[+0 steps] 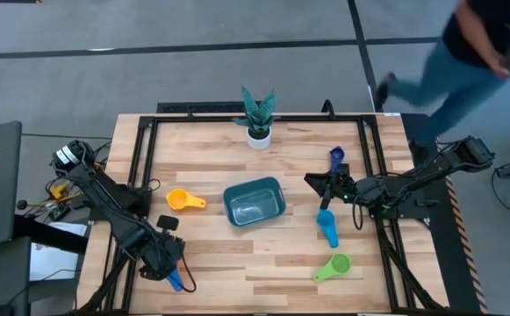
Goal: Nest measuring cups in basket
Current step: Stack the blue measuring cup on top of the red measuring cup, then stack the yellow measuring cup on top of the blue measuring cup
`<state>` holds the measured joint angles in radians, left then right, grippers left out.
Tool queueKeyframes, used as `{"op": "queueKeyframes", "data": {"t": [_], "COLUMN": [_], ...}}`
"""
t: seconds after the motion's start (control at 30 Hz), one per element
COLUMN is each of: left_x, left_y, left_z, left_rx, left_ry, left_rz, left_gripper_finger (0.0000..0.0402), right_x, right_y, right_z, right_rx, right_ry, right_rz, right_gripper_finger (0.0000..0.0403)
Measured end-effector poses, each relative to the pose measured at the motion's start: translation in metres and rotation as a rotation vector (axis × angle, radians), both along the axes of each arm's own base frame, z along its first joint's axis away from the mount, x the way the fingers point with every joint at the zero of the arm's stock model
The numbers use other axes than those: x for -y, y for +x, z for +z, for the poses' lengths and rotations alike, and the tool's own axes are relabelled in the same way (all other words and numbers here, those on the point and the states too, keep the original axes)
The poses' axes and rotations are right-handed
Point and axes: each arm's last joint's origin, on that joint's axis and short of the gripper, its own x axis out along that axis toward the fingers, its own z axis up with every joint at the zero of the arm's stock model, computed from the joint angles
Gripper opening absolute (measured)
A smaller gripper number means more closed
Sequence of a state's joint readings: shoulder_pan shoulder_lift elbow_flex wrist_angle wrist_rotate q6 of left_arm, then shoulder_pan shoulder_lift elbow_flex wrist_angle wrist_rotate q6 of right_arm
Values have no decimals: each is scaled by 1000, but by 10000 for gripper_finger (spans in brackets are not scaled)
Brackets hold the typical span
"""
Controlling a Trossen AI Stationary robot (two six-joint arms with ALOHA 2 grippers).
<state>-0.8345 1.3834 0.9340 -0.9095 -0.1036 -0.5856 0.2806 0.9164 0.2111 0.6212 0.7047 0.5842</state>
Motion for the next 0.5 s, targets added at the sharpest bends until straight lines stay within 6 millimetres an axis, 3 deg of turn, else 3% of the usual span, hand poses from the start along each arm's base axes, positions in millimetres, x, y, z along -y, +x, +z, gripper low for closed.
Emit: {"op": "queueKeyframes", "data": {"t": [0.17, 0.5], "left_x": [-15, -72], "left_y": [4, 18], "left_z": [3, 23], "left_rx": [114, 273], "left_ry": [153, 265], "left_rz": [170, 618], "left_gripper_finger": [60, 25], "right_x": [0, 0], "right_y": [0, 0], "right_z": [0, 0], "right_rx": [0, 1], "right_ry": [1, 1], "right_rz": [-1, -1], "right_gripper_finger": [108, 108]}}
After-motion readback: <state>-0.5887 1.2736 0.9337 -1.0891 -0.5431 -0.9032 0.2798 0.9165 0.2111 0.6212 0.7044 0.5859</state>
